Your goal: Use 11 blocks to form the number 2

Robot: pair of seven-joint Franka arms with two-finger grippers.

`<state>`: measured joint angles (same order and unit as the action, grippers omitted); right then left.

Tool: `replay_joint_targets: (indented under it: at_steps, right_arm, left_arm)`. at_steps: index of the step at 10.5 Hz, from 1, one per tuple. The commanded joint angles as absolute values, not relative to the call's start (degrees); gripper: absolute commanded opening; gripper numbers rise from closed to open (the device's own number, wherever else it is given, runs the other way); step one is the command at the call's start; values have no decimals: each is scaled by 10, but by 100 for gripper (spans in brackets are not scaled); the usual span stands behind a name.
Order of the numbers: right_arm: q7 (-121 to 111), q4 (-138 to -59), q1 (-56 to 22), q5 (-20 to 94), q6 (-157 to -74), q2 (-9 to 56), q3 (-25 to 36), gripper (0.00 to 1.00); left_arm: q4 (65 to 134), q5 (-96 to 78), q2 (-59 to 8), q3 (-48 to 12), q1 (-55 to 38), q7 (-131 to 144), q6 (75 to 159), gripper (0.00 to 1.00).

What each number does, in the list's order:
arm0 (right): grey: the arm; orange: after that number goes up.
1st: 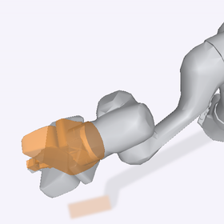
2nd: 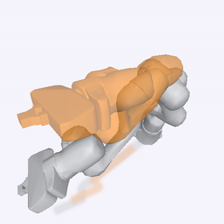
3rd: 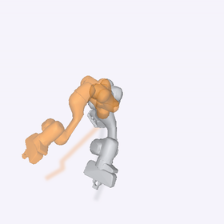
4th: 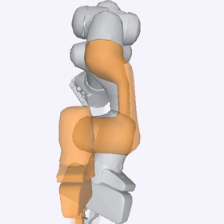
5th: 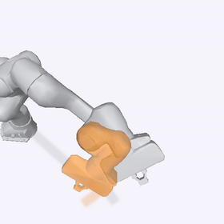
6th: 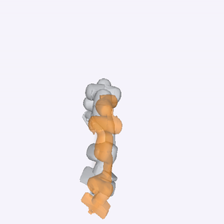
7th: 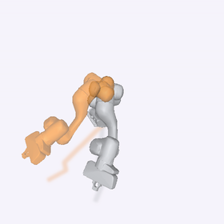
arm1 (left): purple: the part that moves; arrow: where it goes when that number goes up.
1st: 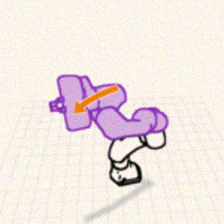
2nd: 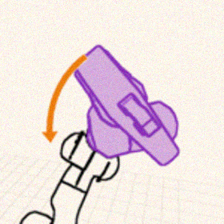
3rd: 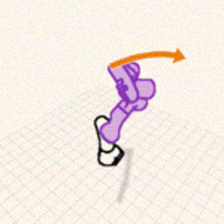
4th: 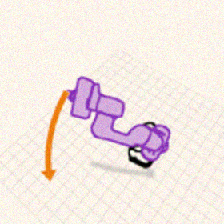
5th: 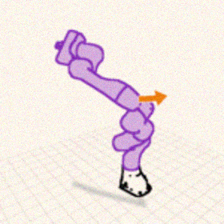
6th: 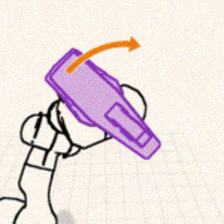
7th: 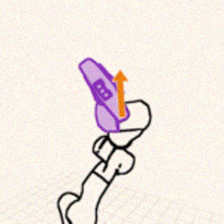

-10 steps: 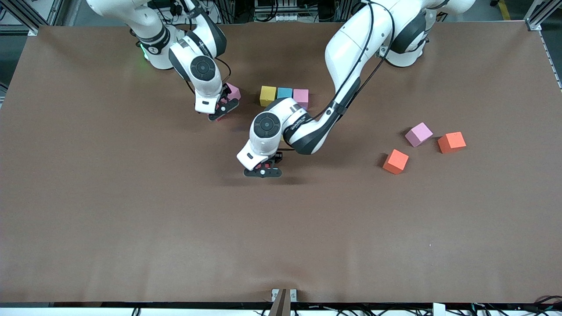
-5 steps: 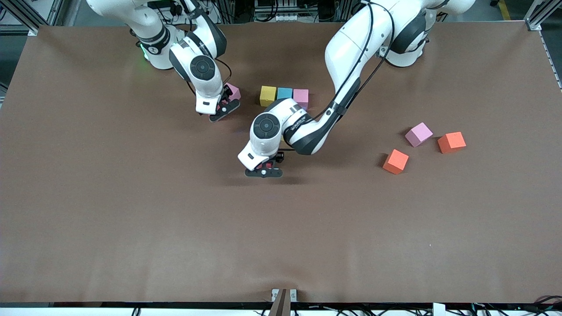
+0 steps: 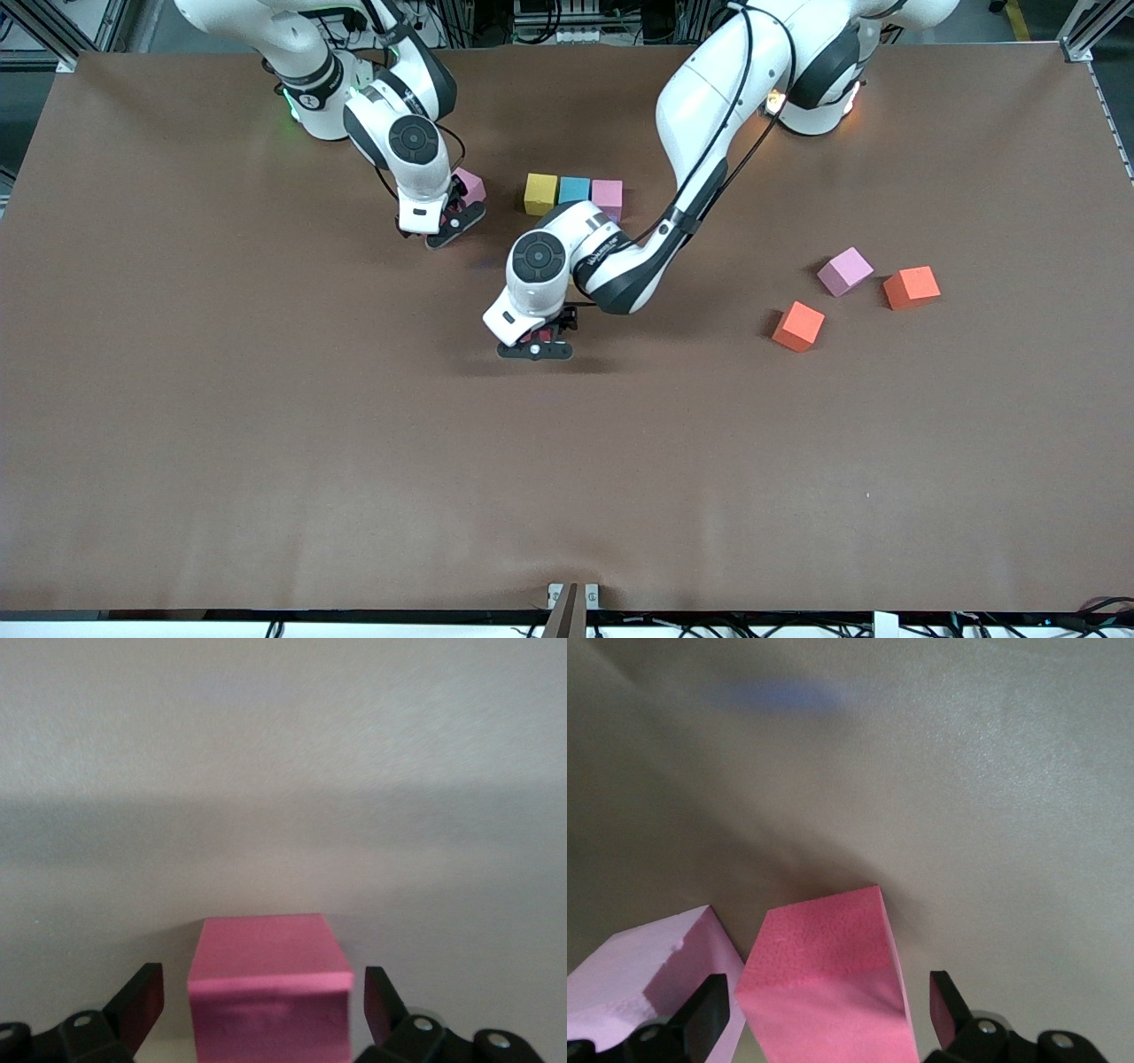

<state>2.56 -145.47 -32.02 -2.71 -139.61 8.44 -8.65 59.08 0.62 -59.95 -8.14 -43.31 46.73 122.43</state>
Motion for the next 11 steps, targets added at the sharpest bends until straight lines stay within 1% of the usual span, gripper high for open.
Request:
replay_joint_targets:
  at_steps: [1, 2, 3, 4, 5, 6, 8, 9, 11]
  right_arm:
    - [22, -1457, -322, -40, -1403, 87, -84, 95]
    - [22, -1457, -322, -40, -1402, 87, -84, 88]
    - [21, -1457, -323, -40, -1402, 87, -84, 74]
    - [22, -1457, -323, -40, -1401, 86, -84, 57]
    - [22, -1457, -323, -40, -1399, 84, -84, 45]
    - [22, -1456, -323, -40, -1395, 82, -84, 39]
    - [21, -1455, -320, -40, -1377, 65, -84, 39]
    - [18, -1451, -317, -40, -1360, 50, -84, 39]
    - [-44, -1441, -268, -40, -1332, 28, -82, 39]
  left_arm:
    - [599, 7, -547, -83, -433, 475, 1193, 100]
    - [599, 7, -525, -83, -431, 484, 1178, 100]
    - [599, 9, -502, -81, -420, 496, 1159, 100]
    - [600, 10, -476, -80, -398, 496, 1128, 100]
    - [600, 15, -449, -79, -372, 496, 1088, 100]
    - [601, 16, -425, -79, -347, 496, 1045, 100]
    - [603, 19, -390, -78, -275, 486, 931, 100]
    - [604, 38, -379, -78, -242, 477, 905, 100]
    - [654, 76, -343, -79, -185, 387, 892, 100]
